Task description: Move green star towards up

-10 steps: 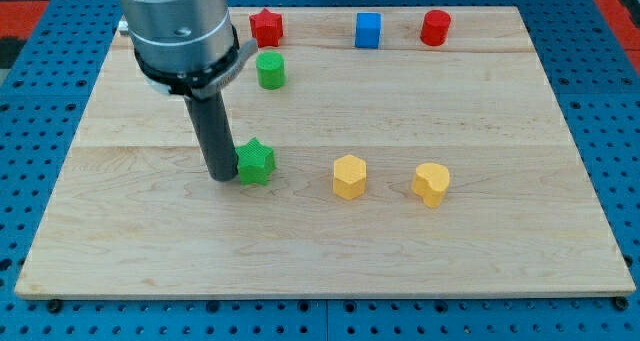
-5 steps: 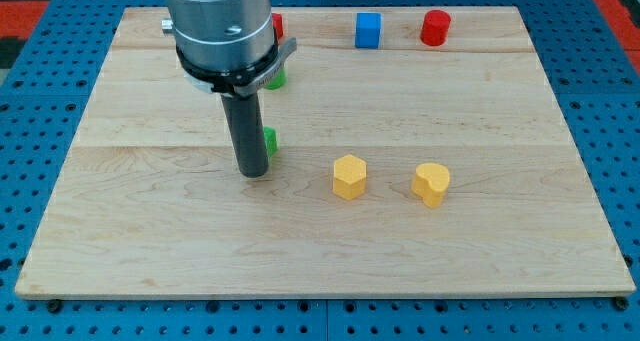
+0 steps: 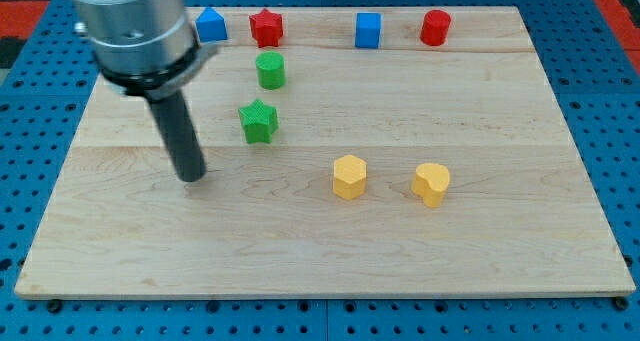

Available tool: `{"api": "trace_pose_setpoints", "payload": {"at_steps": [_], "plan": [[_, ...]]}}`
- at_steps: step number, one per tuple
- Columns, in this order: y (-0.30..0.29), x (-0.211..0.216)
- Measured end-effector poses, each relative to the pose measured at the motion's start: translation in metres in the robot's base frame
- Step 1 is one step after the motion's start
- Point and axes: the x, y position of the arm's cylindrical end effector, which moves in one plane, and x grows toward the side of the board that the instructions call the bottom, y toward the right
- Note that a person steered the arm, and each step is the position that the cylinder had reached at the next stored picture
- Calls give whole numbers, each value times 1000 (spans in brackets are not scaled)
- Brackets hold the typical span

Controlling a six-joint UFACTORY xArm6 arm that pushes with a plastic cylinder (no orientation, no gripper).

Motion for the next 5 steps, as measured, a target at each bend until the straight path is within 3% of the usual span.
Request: {"api": "trace_pose_setpoints", "payload": {"at_steps": [2,5], "plan": [[7,-60],[73,-82]]}}
